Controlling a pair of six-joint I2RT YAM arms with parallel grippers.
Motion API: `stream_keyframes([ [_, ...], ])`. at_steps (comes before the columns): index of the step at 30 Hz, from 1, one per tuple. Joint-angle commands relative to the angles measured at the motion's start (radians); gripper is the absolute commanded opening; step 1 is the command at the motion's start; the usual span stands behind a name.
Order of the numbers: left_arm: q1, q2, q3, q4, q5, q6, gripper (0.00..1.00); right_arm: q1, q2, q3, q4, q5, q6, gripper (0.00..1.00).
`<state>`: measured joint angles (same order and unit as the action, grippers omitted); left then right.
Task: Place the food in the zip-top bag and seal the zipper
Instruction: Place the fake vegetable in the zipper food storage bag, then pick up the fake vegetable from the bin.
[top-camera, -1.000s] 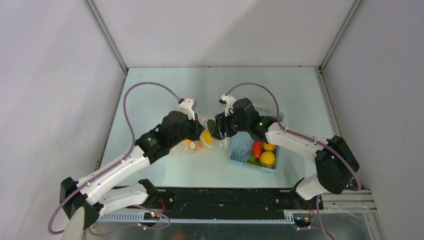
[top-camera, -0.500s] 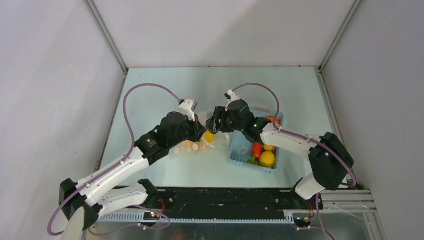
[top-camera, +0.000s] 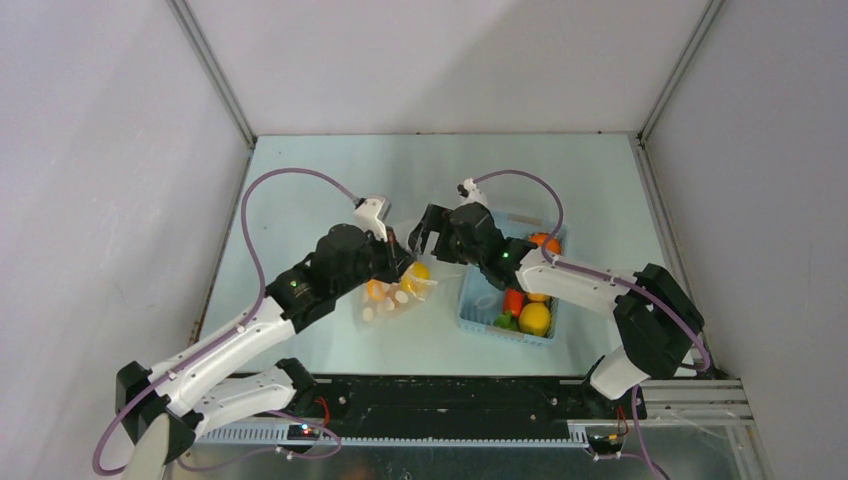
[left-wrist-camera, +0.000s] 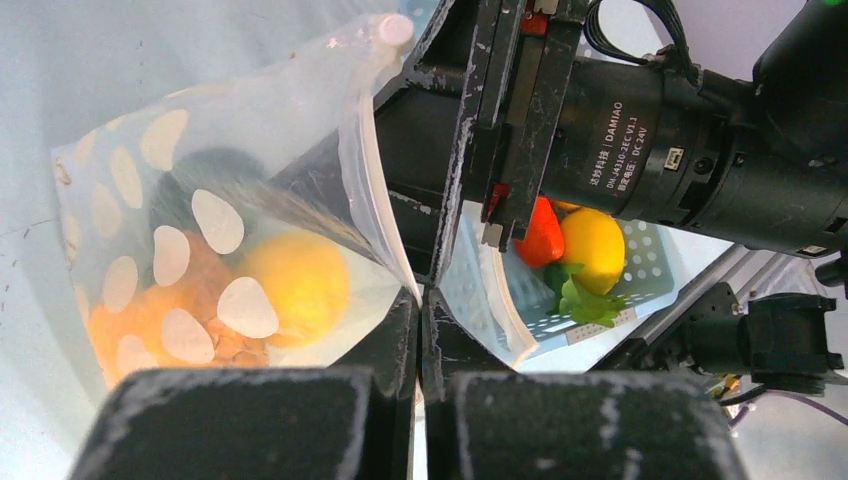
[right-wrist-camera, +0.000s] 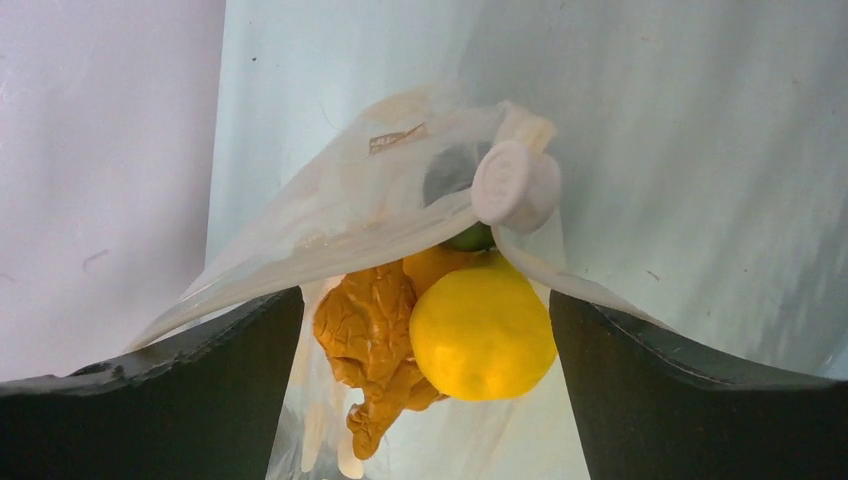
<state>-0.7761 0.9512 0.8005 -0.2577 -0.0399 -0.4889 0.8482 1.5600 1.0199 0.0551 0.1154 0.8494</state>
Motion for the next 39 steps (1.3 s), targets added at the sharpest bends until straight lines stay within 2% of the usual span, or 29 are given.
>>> stream_keyframes([
  [1,0.002,-0.028,0.000,0.036,0.000,-0.044,0.00,0.002,-0.005,0.043,0.033,0.023,-0.006,0.97],
  [7,0.003,-0.035,0.011,0.012,-0.084,-0.081,0.00,0.013,-0.056,0.043,0.001,0.015,-0.093,0.98],
  [11,0.005,-0.041,0.010,0.001,-0.135,-0.093,0.00,0.036,-0.122,0.043,-0.063,0.040,-0.218,0.99],
  [15,0.008,-0.039,0.007,0.010,-0.138,-0.105,0.00,0.073,-0.195,0.040,-0.167,0.195,-0.333,0.99],
  [17,0.009,-0.036,0.004,0.014,-0.135,-0.106,0.00,0.087,-0.239,0.024,-0.199,0.322,-0.363,0.99],
  [25,0.015,-0.034,0.001,0.014,-0.136,-0.097,0.00,0.068,-0.475,-0.090,-0.286,0.548,-0.259,1.00],
  [28,0.016,-0.035,-0.001,0.013,-0.128,-0.087,0.00,0.023,-0.531,-0.141,-0.291,0.521,-0.266,1.00],
  [31,0.015,-0.038,0.000,0.007,-0.113,-0.077,0.00,-0.032,-0.566,-0.149,-0.410,0.482,-0.255,1.00],
  [35,0.015,-0.036,-0.005,0.009,-0.102,-0.056,0.00,-0.121,-0.572,-0.149,-0.565,0.419,-0.179,0.98],
  [39,0.016,-0.015,0.000,0.003,-0.099,-0.047,0.00,-0.167,-0.541,-0.149,-0.595,0.319,-0.171,0.95],
])
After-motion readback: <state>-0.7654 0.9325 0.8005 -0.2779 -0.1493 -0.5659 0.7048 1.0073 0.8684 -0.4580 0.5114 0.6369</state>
